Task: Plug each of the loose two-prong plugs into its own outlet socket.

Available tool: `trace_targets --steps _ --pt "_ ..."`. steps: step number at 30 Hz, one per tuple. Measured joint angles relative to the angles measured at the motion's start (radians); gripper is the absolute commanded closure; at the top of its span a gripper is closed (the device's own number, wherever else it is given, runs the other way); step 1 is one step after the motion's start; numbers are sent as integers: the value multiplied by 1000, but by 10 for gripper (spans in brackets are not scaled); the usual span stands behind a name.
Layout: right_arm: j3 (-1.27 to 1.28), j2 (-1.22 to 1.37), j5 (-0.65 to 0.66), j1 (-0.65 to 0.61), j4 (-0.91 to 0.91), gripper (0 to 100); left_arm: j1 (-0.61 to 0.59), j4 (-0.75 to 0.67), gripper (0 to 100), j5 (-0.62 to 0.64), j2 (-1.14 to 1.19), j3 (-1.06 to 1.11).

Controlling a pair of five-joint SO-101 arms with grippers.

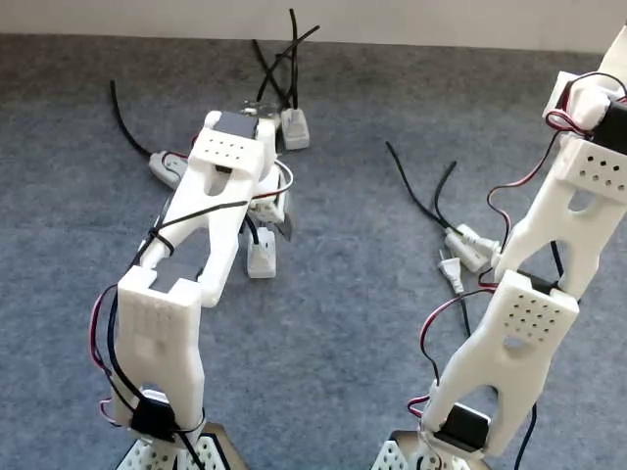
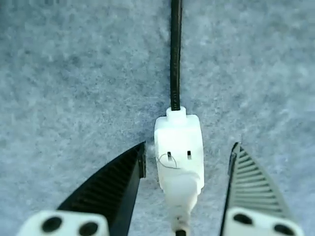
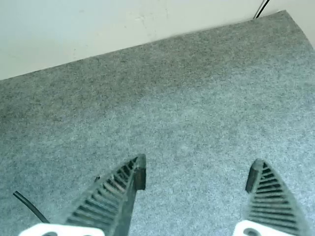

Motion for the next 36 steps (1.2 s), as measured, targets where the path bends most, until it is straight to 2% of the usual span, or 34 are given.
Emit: trace_targets --steps 12,18,23,26,30,36 --pt "0 0 0 0 0 676 -29 -78 996 28 117 35" --pt "0 0 0 0 0 676 -29 -74 990 26 124 -14" --pt "0 0 0 0 0 676 -38 -112 990 14 146 -233" --pt "0 0 0 0 0 676 -35 -193 990 -75 146 -387" --pt "0 0 0 0 0 676 -35 -359 990 -187 146 -463" --pt "0 0 0 0 0 676 -95 -620 986 -216 213 -482"
